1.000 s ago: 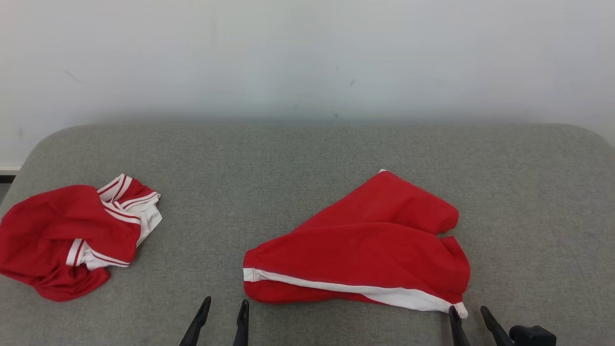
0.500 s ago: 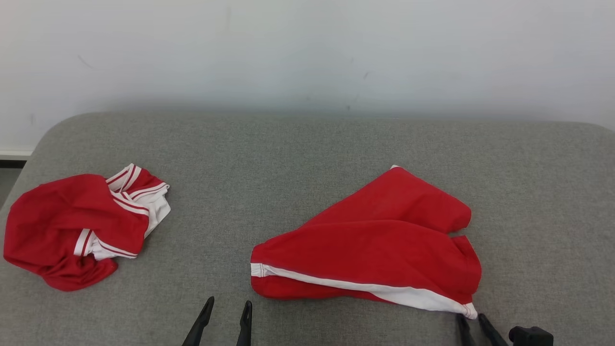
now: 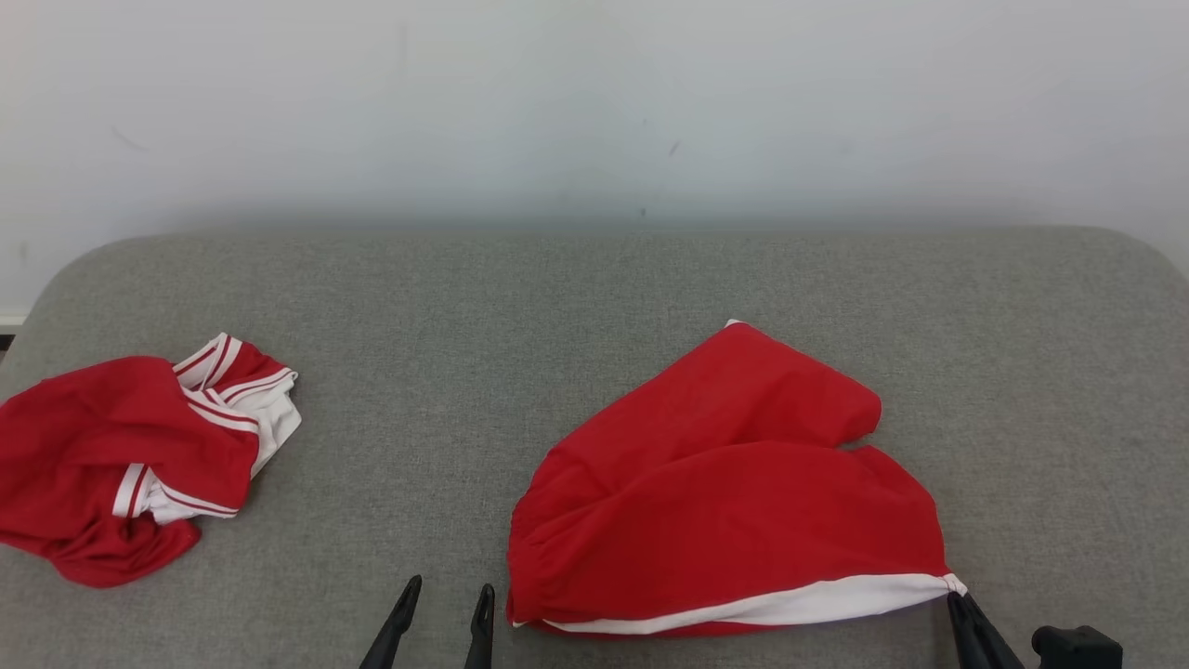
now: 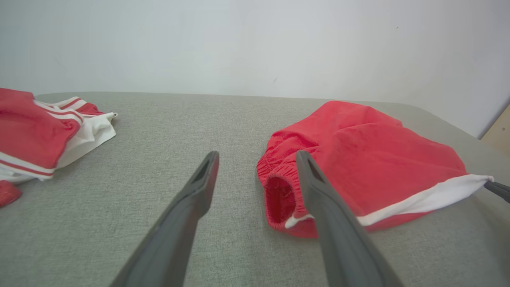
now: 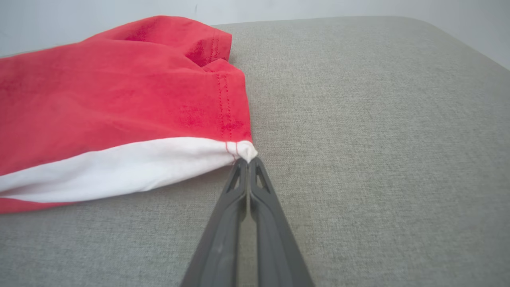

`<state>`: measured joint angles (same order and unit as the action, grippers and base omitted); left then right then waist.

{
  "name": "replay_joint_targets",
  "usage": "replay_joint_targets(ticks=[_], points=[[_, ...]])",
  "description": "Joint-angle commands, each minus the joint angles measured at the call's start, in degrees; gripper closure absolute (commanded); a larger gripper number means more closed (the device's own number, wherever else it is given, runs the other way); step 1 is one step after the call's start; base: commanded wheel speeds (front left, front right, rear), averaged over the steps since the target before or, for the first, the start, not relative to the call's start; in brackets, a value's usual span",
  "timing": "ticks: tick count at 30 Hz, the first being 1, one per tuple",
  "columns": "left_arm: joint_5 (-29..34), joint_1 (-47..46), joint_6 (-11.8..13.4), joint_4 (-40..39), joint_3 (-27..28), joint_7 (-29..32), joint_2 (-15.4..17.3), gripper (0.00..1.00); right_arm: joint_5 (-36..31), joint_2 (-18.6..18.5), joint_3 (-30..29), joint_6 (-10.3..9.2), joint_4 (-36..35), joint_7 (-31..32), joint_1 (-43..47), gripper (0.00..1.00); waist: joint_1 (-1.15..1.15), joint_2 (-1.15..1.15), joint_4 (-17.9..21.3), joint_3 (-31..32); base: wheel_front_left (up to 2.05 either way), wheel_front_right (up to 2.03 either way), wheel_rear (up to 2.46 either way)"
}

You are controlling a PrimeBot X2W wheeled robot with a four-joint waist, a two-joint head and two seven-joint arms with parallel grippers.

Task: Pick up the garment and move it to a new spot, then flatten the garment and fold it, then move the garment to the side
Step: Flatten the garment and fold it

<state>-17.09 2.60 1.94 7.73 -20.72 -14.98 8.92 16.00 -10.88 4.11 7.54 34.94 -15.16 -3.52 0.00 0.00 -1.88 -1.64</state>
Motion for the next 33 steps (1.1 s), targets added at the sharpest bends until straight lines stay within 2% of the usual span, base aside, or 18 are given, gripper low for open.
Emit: replay_joint_targets(ticks=[1, 4, 10, 15, 21, 22, 23, 24, 25, 26, 27, 33], points=[[0.6, 0.5, -0.4, 0.0, -0.1, -0.2, -0.3, 0.00, -0.7, -0.5, -0.4, -0.11, -0.6, -0.1, 0.9, 1.00, 0.00, 0.00, 0.4, 0.1, 0.00, 0.00, 0.00], [-0.5, 0.5, -1.9, 1.3, -0.8, -0.1, -0.9, 0.00, -1.2, -1.0, -0.8, -0.11, -2.1, -0.1, 1.9, 1.00, 0.00, 0.00, 1.2, 0.2, 0.00, 0.00, 0.00], [-2.2, -0.9, -5.5, 5.2, -3.9, 5.0, -0.8, 0.00, -1.5, -1.5, -0.7, -0.11, -3.1, -0.1, 2.7, 1.00, 0.00, 0.00, 2.2, 0.3, 0.00, 0.00, 0.00], [-1.2, -3.1, -6.5, 8.7, -6.0, 8.3, 0.3, 0.00, -1.9, -1.2, 0.0, -0.11, -3.0, -0.1, 2.6, 1.00, 0.00, 0.00, 2.9, 0.4, 0.00, 0.00, 0.00], [0.0, -5.4, -6.6, 12.5, -6.8, 8.4, 1.4, 0.00, -1.7, -1.6, 0.4, -0.11, -3.2, -0.1, 2.1, 1.00, 0.00, 0.00, 3.4, 0.2, 0.00, 0.00, 0.00], [0.0, -5.8, -6.5, 13.0, -6.8, 8.2, 1.3, 0.07, -1.6, -1.7, 0.5, -0.11, -3.2, -0.1, 1.9, 1.00, 0.00, 0.00, 3.4, 0.1, 0.00, 0.00, 0.00], [0.1, -6.2, -6.5, 13.5, -6.8, 7.8, 1.3, 0.28, -1.6, -1.8, 0.5, -0.11, -3.2, -0.1, 1.7, 1.00, 0.00, 0.00, 3.5, 0.0, 0.00, 0.00, 0.00], [0.2, -6.4, -6.4, 14.0, -6.8, 7.3, 1.2, 0.58, -1.5, -1.9, 0.5, -0.11, -3.3, -0.1, 1.6, 1.00, 0.00, 0.00, 3.6, -0.2, 0.00, 0.00, 0.00], [0.2, -6.8, -6.5, 14.7, -7.0, 6.8, 1.1, 0.83, -1.5, -2.0, 0.5, -0.11, -3.4, -0.1, 1.5, 1.00, 0.00, 0.00, 3.7, -0.5, 0.00, 0.00, 0.00], [0.2, -7.1, -6.6, 15.1, -7.2, 6.7, 1.0, 0.93, -1.5, -2.0, 0.5, -0.11, -3.4, -0.1, 1.4, 1.00, 0.00, 0.00, 3.7, -0.6, 0.00, 0.00, 0.00], [0.2, -7.4, -6.7, 15.4, -7.3, 6.5, 1.0, 1.00, -1.5, -2.1, 0.5, -0.11, -3.3, -0.1, 1.4, 1.00, 0.00, 0.00, 3.7, -0.8, 0.00, 0.00, 0.00], [-0.2, -9.1, -7.4, 17.3, -8.2, 4.9, 0.8, 1.00, -1.7, -2.0, 0.9, -0.11, -3.4, -0.1, 1.0, 1.00, 0.00, 0.00, 3.9, -1.0, 0.00, 0.00, 0.00]])
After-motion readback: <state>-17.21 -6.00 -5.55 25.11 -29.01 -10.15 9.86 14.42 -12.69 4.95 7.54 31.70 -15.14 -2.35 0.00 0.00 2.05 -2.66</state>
